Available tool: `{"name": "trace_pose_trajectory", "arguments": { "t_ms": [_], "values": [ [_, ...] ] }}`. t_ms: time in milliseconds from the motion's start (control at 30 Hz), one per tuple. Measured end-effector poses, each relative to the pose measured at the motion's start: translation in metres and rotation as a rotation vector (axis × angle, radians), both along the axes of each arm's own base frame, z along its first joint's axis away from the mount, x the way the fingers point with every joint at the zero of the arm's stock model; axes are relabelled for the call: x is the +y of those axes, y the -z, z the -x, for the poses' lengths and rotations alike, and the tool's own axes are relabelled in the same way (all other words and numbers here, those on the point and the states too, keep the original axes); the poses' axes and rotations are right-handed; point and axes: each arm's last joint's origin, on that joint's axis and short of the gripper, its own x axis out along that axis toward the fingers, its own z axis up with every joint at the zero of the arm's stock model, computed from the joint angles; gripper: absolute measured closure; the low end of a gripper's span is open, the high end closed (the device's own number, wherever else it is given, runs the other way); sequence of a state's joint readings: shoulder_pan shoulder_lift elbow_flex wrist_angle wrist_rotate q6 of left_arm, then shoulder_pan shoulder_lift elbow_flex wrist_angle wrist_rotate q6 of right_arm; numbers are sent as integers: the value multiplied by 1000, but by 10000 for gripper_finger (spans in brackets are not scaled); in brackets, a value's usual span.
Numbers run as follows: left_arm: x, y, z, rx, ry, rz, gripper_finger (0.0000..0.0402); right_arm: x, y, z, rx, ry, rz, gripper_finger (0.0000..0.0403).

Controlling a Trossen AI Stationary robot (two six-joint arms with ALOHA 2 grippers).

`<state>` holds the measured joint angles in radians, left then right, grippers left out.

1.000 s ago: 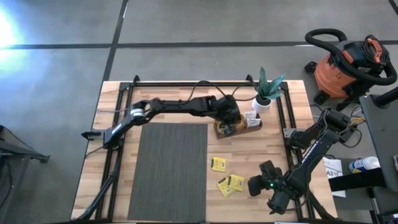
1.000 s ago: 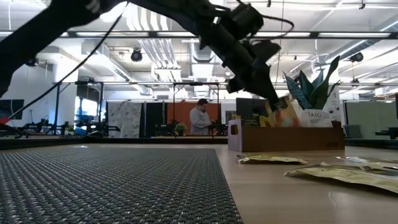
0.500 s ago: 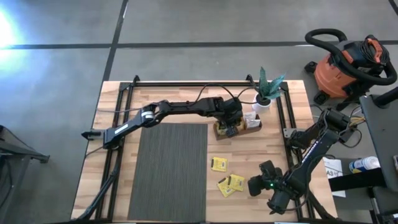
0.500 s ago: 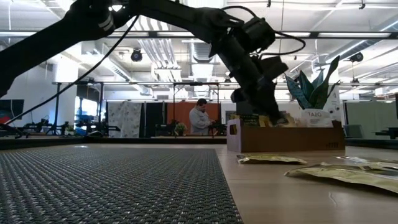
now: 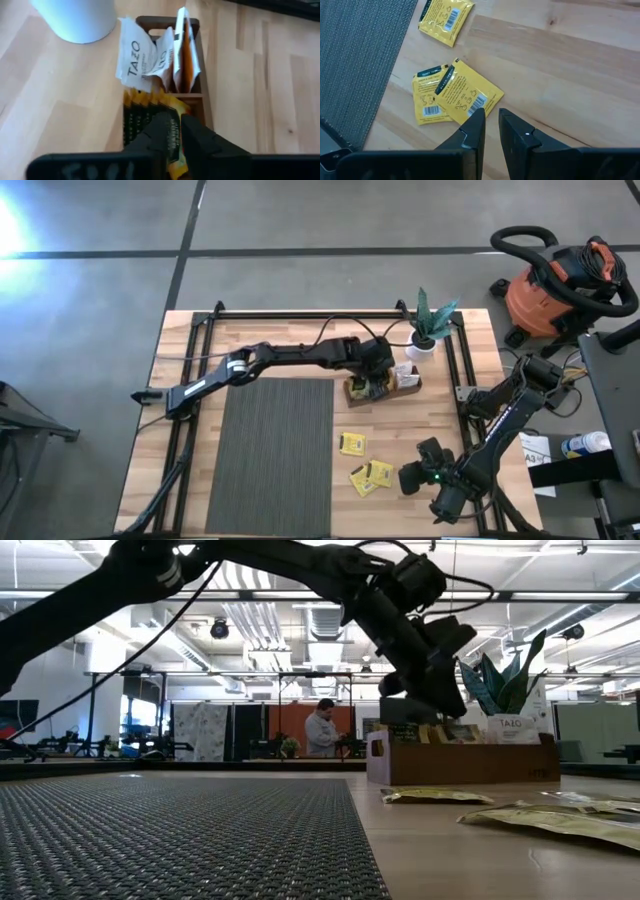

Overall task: Pick & Place Tea
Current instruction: Put the orange tea bag into the left section of the wooden organizer, then put the yellow tea bag into the middle section of the wooden organizer

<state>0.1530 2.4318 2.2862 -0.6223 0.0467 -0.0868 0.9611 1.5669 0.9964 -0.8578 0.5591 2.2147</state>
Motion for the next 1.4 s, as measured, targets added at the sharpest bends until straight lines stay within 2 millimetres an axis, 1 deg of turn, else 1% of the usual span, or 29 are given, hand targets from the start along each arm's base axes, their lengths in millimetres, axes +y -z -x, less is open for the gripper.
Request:
{"name": "trace_pose_trajectory", "arguments": {
  "t_ms": [200,267,367,433,533,567,633,700,800,833,900,967,1000,1067,1100,1200,1267,1400],
  "values": [
    [-6,-9,4,14,-15,-22,318,0,1,0,4,-7,5,349],
    [-9,-17,9,33,-32,-19,314,0,1,0,4,-7,4,349],
    [-18,-39,20,46,-29,-12,312,0,1,0,7,-8,-1,349],
    [-32,-57,29,32,3,-19,312,0,1,0,4,-8,-4,349],
    [-64,-82,43,7,73,-22,312,1,1,0,2,-9,-9,349],
    [-76,-86,48,8,99,-24,312,1,1,-1,-1,-7,-14,349],
    [-100,-88,59,25,154,-33,312,1,3,-3,-15,-12,-33,349],
    [-123,-80,69,48,185,-34,312,1,7,-8,-38,-34,-54,349],
    [-150,-54,86,43,171,41,312,0,15,-18,-97,-85,-96,349],
    [-157,-45,94,34,155,76,312,-1,17,-22,-114,-97,-101,349],
    [-165,-28,107,-3,106,154,312,-6,20,-29,-137,-104,-102,349],
    [-166,-17,122,-56,39,242,312,-12,21,-35,-137,-107,-81,349],
    [-165,-15,129,-94,13,285,312,-15,21,-38,-134,-109,-70,349],
    [-162,-4,142,-131,-36,349,312,-22,21,-45,-116,-121,-59,349],
    [-161,2,149,-133,-65,374,312,-25,20,-49,-103,-139,-60,349],
    [-156,32,166,-73,-171,425,312,-36,20,-66,-67,-231,-84,349],
    [-152,47,173,-51,-239,471,312,-46,21,-75,-52,-269,-71,349],
    [-150,65,180,-56,-313,546,312,-67,28,-85,-23,-217,-37,349]
  ]
}}
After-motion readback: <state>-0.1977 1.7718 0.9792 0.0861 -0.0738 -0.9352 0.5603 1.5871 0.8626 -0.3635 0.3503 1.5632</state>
